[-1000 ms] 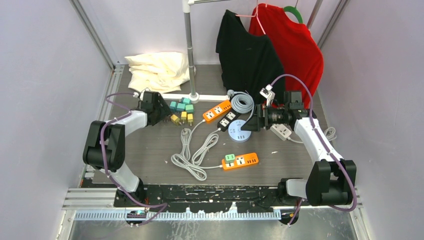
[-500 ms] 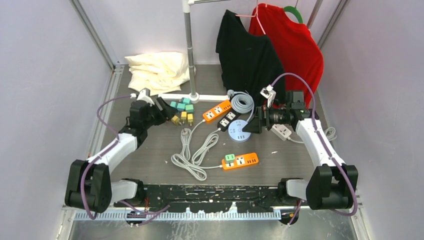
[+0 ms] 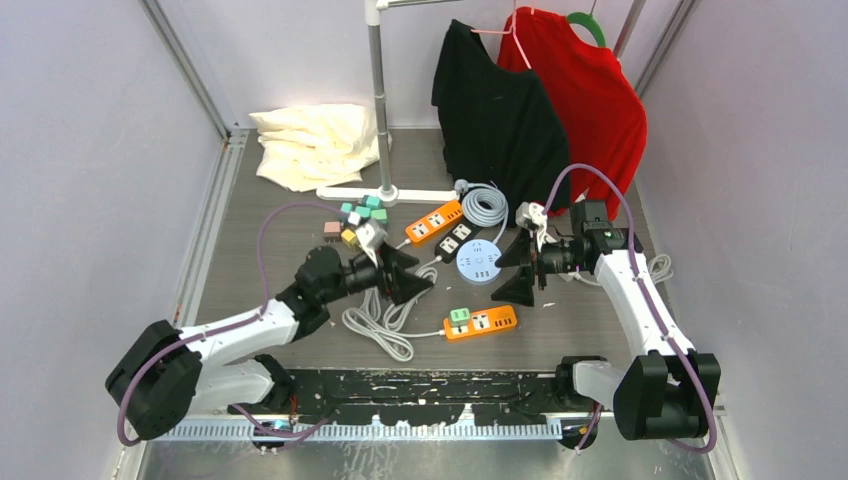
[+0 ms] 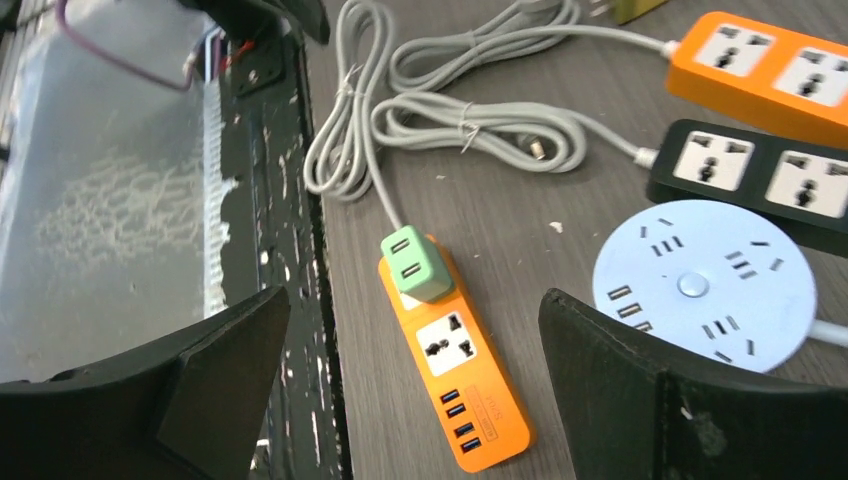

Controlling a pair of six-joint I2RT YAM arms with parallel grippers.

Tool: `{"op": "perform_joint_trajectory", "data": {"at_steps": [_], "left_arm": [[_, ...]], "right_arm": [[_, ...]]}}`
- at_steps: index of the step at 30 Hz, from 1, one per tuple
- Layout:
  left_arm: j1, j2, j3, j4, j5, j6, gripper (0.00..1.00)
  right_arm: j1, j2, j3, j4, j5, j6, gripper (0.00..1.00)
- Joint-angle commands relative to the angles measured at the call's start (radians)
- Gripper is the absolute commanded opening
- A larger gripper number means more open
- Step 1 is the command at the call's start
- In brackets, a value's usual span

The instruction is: Pull the plug off the socket

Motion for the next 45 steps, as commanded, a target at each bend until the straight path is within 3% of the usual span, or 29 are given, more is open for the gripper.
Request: {"op": "perform_joint_trajectory", "data": {"at_steps": [1,8,11,13,16,22,28,35,45], "left_arm": [[-0.128,0.027,-0.113,0.361,0.010,0.309,0.72],[-0.196,0.286,-0.169,0.689,0.099,0.508,0.78],[-0.235,0.382,-0.198,0.796,0.097,0.587,0.83],[-0.260,0.437,-0.198,0.821,0.095,0.630,0.85],[-0.282,0.506,-0.183,0.824,0.080,0.662,0.85],[-0.293,0.571,-0.158,0.824,0.041,0.672,0.86],[-0.292,0.615,-0.133,0.824,0.026,0.651,0.86],[-0.305,0.641,-0.122,0.824,0.019,0.582,0.83],[-0.342,0.656,-0.138,0.824,-0.036,0.601,0.81]], "right_arm": [[-0.006,0.032,0.063,-0.351,-0.077,-0.552,1.00],[0.036,0.033,0.023,-0.380,0.014,-0.805,1.00],[0.111,0.041,0.012,-0.355,0.063,-0.874,1.00],[0.192,0.050,0.016,-0.282,0.117,-0.839,0.98],[0.306,0.067,0.022,-0.096,0.212,-0.658,0.90],[0.388,0.072,-0.045,0.129,0.300,-0.428,0.79],[0.467,0.101,-0.073,0.209,0.387,-0.378,0.71],[0.503,0.117,-0.102,0.231,0.373,-0.373,0.69],[0.543,0.143,-0.135,0.266,0.375,-0.375,0.60]]}}
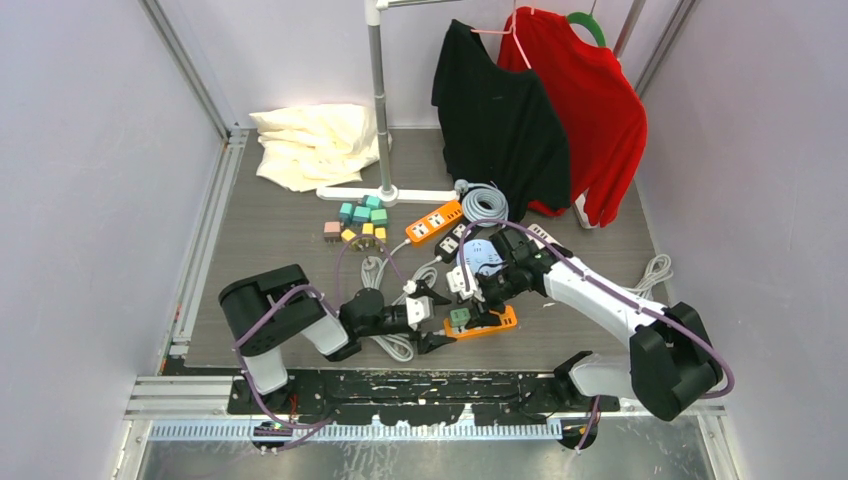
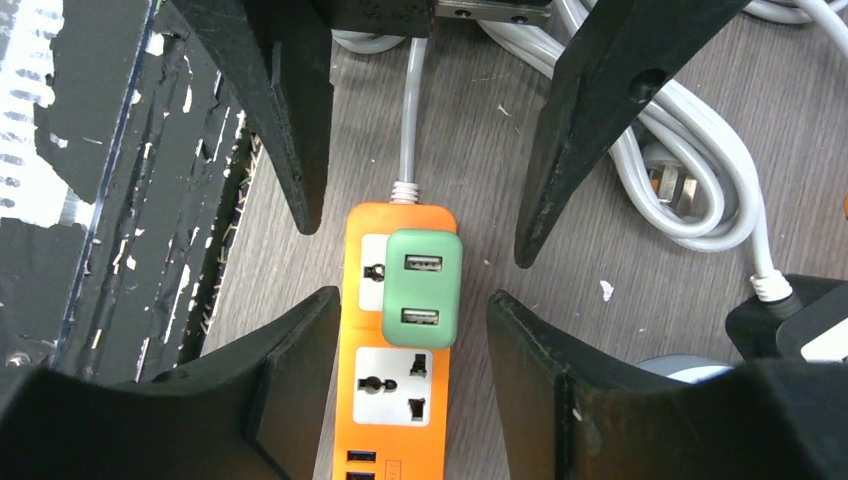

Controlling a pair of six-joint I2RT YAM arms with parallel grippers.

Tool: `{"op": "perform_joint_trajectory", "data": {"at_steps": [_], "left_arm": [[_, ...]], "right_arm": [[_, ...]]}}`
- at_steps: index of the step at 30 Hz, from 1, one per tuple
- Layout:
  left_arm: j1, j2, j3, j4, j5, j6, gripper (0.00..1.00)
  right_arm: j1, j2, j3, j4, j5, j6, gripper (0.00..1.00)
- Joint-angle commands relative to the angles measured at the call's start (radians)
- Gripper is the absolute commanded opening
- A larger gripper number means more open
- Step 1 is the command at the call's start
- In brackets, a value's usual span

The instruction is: Pull the plug off the socket

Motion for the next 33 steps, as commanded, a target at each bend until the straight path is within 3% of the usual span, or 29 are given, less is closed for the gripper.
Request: {"op": "perform_joint_trajectory", "data": {"at_steps": [1,33], "left_arm": [[-0.016,0.024,0.009,0.080,-0.034,0.021,0.81],[-0.021,0.108,0.048,0.057,-0.037,0.037,0.75]], "right_arm": [[0.017,0.008,-0.005,0.058,-0.003,0.016,0.60],[0.037,0.027,-0.012,0.064,-0.031,-0.006,0.42]]}}
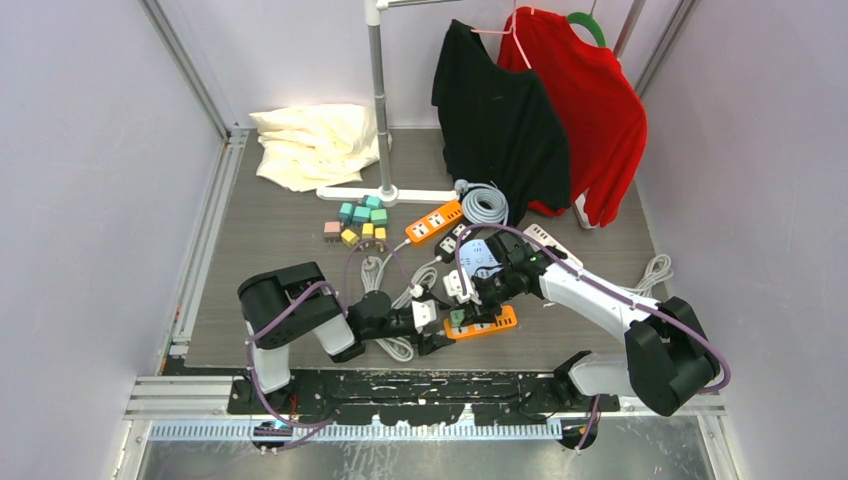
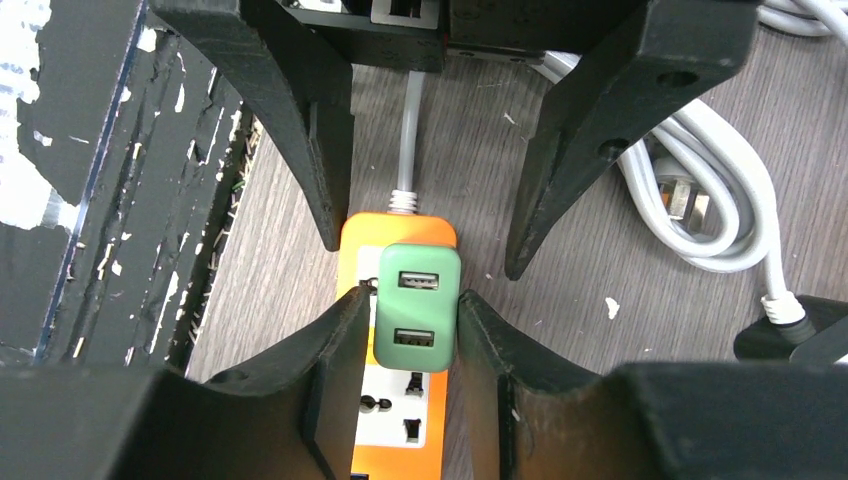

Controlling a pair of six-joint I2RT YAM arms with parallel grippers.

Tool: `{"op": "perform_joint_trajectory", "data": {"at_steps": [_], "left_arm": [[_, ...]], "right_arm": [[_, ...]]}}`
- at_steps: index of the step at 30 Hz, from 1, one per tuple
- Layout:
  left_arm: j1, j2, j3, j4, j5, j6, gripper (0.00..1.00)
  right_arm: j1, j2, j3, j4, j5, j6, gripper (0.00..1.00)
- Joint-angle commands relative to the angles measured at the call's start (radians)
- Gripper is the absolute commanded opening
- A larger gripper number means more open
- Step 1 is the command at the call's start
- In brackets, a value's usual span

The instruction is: Pull the plug off the socket

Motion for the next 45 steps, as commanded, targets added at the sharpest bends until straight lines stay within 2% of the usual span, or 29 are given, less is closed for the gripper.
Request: {"op": "perform_joint_trajectory", "data": {"at_steps": [1,13,19,23,27,32,36,41,45], "left_arm": [[-0.004,0.016,0.041,0.041,0.024,0.015,0.75],[-0.005,0.006,0.066,-0.032,0.045,0.015,0.67],[-0.005,0.012,0.072,-0.039,0.046,0.016,0.67],[-0.005,0.009,0.075,-0.050,0.042,0.020,0.63],[-0.005,0.004,0.081,-0.069,0.042,0.021,0.51],[-0.005,0.001,0.103,-0.121,0.045,0.025,0.25],[-0.004,0.003,0.123,-0.160,0.044,0.028,0.10],[-0.004,0.003,0.133,-0.187,0.050,0.024,0.05],[-0.004,0.001,0.132,-0.190,0.044,0.018,0.02]], "right_arm": [[0.005,0.000,0.012,0.007,-0.038,-0.011,0.42],[0.004,-0.002,0.013,0.007,-0.022,-0.013,0.35],[0.001,-0.005,0.015,0.006,-0.021,-0.008,0.27],[-0.001,-0.004,0.018,-0.012,-0.031,-0.024,0.21],[-0.014,-0.008,0.024,-0.041,-0.044,-0.046,0.13],[-0.019,0.000,0.024,-0.117,-0.104,-0.133,0.06],[-0.019,0.006,0.028,-0.099,-0.133,-0.105,0.04],[-0.044,0.003,0.043,-0.008,-0.126,0.063,0.01],[-0.128,-0.046,0.052,-0.093,-0.057,-0.061,0.01]]}}
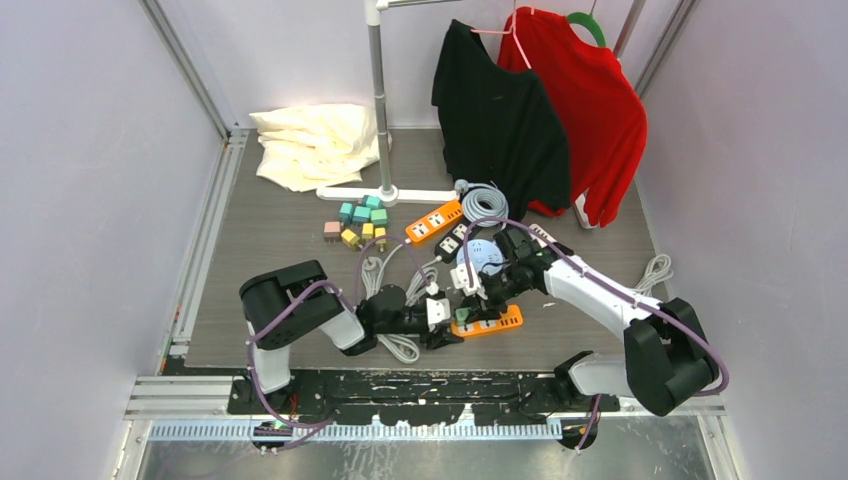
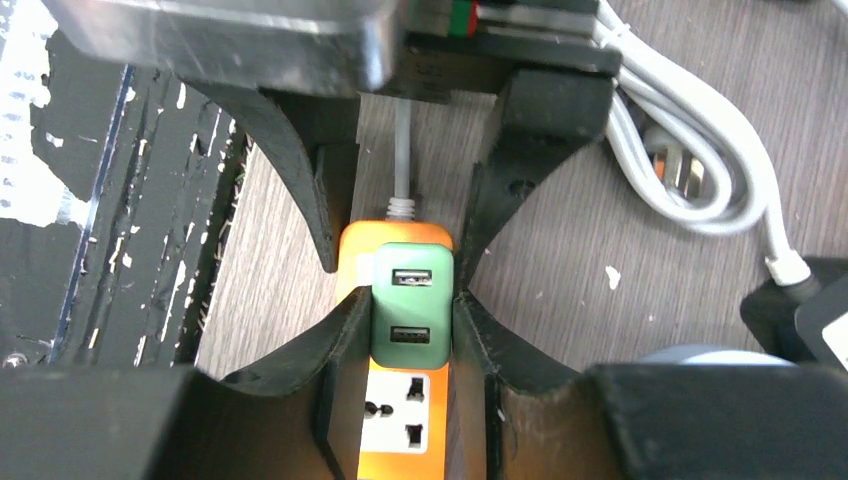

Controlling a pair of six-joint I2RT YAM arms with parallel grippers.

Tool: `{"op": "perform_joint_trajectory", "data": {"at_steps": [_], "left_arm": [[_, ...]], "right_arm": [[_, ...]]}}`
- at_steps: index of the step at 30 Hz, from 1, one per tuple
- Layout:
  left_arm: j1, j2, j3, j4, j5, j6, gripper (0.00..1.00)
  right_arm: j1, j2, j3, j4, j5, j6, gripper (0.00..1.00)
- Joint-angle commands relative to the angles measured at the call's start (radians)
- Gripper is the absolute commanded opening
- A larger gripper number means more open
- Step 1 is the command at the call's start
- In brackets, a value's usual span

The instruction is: Pull the plug off the socket

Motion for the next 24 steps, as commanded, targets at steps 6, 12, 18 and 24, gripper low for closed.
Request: {"op": "perform_joint_trajectory", "data": {"at_steps": [6,12,18,24], "left_arm": [[0.003,-0.010,0.030,-0.034,-0.019,0.013,0.00],[0.003,-0.012,0.031,-0.041,-0.018,0.007,0.00],[0.005,-0.009,0.049,-0.082,-0.010,0.006,0.00],[0.005,-0.009,0.059,-0.101,-0.006,0.006,0.00]], "right_arm": [[-0.116,-0.057,0.008,-0.239,-0.082,-0.321,0.01],[-0.075,-0.038,0.030,-0.233,-0.145,-0.277,0.01],[-0.081,-0.054,0.045,-0.166,-0.142,-0.138,0.01],[-0.131,-0.082,0.048,-0.176,-0.129,-0.133,0.01]]}}
